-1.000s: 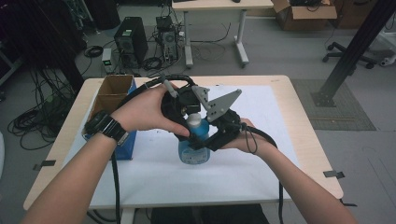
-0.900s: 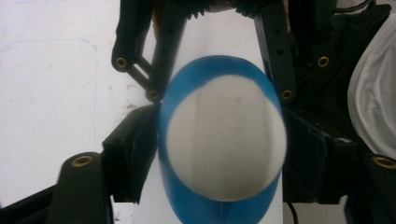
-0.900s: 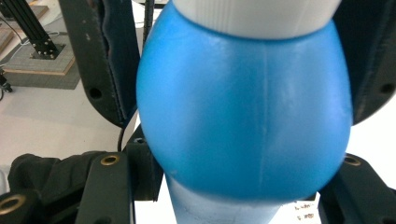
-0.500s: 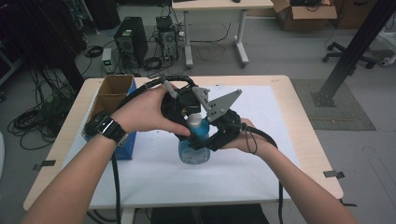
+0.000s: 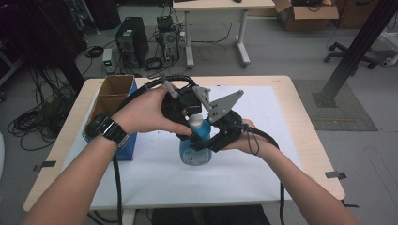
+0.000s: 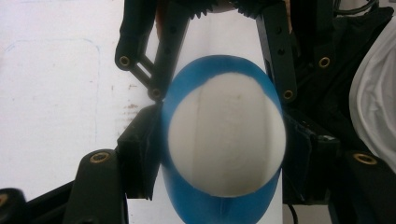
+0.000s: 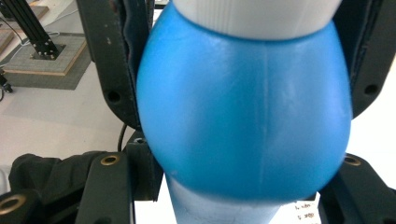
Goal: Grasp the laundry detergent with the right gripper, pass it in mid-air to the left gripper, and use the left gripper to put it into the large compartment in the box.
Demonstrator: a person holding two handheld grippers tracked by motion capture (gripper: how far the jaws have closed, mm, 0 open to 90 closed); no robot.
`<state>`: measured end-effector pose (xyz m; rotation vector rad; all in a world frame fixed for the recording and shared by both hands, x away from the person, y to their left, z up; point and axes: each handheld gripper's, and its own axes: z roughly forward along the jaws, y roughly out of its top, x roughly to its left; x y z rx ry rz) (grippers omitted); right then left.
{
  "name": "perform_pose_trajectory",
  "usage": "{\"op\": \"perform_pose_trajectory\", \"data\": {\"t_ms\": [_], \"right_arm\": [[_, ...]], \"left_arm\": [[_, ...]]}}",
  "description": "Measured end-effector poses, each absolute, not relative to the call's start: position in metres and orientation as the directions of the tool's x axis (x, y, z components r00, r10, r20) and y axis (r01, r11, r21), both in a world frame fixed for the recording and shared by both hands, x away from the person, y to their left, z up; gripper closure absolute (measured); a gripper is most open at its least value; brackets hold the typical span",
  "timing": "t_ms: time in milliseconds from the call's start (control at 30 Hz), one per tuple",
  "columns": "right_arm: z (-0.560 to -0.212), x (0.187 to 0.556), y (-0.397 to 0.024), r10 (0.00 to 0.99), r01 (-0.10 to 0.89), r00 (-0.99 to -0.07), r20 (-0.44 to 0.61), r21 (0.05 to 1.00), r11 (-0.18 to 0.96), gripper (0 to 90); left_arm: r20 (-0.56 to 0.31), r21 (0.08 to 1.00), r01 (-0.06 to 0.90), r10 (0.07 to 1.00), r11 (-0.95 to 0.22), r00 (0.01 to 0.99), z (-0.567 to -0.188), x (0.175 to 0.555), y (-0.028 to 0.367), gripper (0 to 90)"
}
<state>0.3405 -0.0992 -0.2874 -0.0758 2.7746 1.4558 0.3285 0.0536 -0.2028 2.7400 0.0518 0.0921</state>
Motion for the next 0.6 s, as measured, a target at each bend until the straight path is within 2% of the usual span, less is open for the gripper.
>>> {"op": "perform_pose_trajectory", "data": {"t_ms": [300, 467, 500, 533, 567, 600], "right_arm": [[-0.2879, 0.3415, -0.0986, -0.044, -0.044, -0.999, -0.023, 0.821, 0.569, 42.1], [-0.2872, 0.344, -0.0999, -0.055, -0.03, -0.998, 0.0, 0.836, 0.549, 40.8], [-0.287, 0.3446, -0.1004, -0.053, -0.026, -0.999, 0.004, 0.837, 0.546, 35.1], [-0.2877, 0.3466, -0.1016, -0.025, -0.003, -1.0, 0.013, 0.834, 0.551, 21.9], [-0.2877, 0.3466, -0.1016, -0.025, -0.003, -1.0, 0.013, 0.834, 0.551, 21.9], [-0.2886, 0.3476, -0.1022, -0.015, 0.011, -1.0, 0.023, 0.834, 0.552, 18.0]], "left_arm": [[0.053, 0.385, 0.031, 0.055, -0.923, 0.997, -0.2023, 0.3293, 0.0535, 37.7], [0.022, 0.396, 0.062, 0.077, -0.916, 0.997, -0.1983, 0.3326, 0.0552, 37.9], [0.019, 0.39, 0.067, 0.081, -0.918, 0.997, -0.1971, 0.3335, 0.0556, 38.0], [0.017, 0.384, 0.088, 0.102, -0.919, 0.995, -0.1952, 0.3345, 0.0559, 38.0], [0.017, 0.384, 0.088, 0.102, -0.919, 0.995, -0.1952, 0.3345, 0.0559, 38.0], [0.017, 0.38, 0.102, 0.117, -0.919, 0.993, -0.1938, 0.3354, 0.0565, 38.0]]}}
